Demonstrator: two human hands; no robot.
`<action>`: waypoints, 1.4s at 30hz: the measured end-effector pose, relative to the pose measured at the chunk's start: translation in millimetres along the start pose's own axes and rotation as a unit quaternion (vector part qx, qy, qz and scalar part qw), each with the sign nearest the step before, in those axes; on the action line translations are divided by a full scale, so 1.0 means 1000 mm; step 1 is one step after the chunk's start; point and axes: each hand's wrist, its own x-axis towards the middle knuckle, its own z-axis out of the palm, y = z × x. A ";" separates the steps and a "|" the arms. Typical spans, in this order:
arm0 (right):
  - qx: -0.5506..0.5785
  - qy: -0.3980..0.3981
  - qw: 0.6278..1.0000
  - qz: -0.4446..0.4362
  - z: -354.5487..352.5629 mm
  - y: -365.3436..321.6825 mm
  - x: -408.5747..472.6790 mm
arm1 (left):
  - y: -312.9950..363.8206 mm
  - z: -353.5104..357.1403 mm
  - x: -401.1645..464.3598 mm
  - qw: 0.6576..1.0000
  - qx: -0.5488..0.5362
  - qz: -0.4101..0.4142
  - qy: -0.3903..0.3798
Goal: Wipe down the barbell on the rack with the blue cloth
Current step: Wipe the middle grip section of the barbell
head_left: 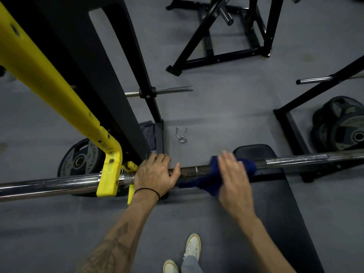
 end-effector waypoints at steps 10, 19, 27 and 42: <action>-0.044 -0.077 0.984 -0.157 0.006 -0.047 0.006 | -0.001 0.008 0.000 1.000 0.016 -0.004 0.017; -0.033 -0.012 0.999 0.032 0.029 -0.070 0.002 | 0.042 0.017 -0.006 0.995 0.011 -0.066 0.081; -0.068 -0.021 0.994 0.087 -0.011 0.039 -0.006 | 0.046 0.012 0.004 0.992 0.032 -0.073 0.097; -0.004 0.008 0.997 0.083 -0.007 0.034 -0.015 | 0.044 0.002 0.011 0.993 -0.018 -0.118 0.006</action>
